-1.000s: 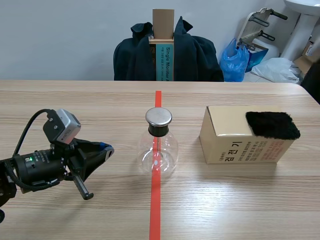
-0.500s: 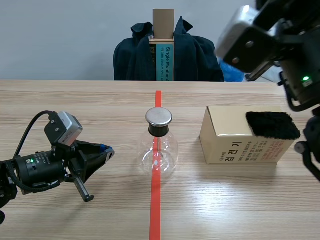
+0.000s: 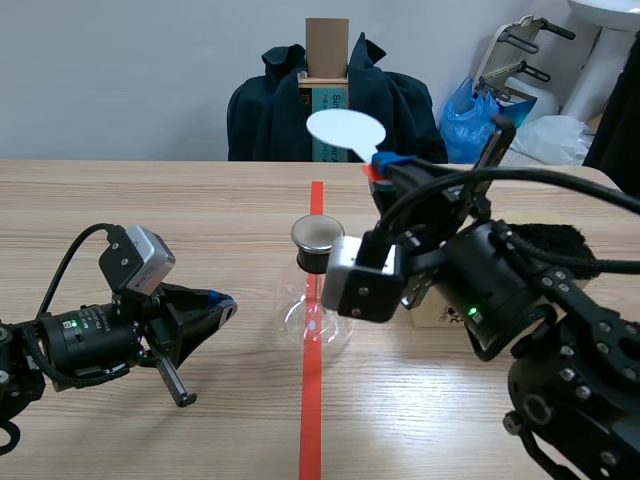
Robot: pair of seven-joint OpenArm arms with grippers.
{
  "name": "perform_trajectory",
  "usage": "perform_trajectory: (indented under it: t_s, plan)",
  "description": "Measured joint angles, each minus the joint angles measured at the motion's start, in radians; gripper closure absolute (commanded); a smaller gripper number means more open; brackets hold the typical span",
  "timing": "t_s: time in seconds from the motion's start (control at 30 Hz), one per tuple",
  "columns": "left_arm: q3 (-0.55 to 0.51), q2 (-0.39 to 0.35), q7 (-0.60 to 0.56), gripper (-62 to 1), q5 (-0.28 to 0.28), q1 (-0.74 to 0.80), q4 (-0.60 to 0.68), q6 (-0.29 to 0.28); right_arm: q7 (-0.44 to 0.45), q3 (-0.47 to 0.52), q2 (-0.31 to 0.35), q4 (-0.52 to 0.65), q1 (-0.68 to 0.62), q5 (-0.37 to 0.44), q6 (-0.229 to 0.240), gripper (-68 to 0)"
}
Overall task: Do the electroscope experiment.
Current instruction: 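Bring the plate to the electroscope and point at the metal foil, then move the plate toward and away from the electroscope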
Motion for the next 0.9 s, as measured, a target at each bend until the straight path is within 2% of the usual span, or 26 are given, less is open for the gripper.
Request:
perform_trajectory:
  t_s: [0.27, 0.9]
  plan:
    - [0.000, 0.000, -0.029, -3.2, 0.011, 0.000, 0.000, 0.000, 0.007, -0.023, 0.000, -0.076, 0.000, -0.001, 0.000, -0.7]
    - [0.000, 0.000, -0.029, -3.2, 0.011, 0.000, 0.000, 0.000, -0.070, -0.023, 0.004, -0.090, -0.051, -0.001, 0.000, -0.7]
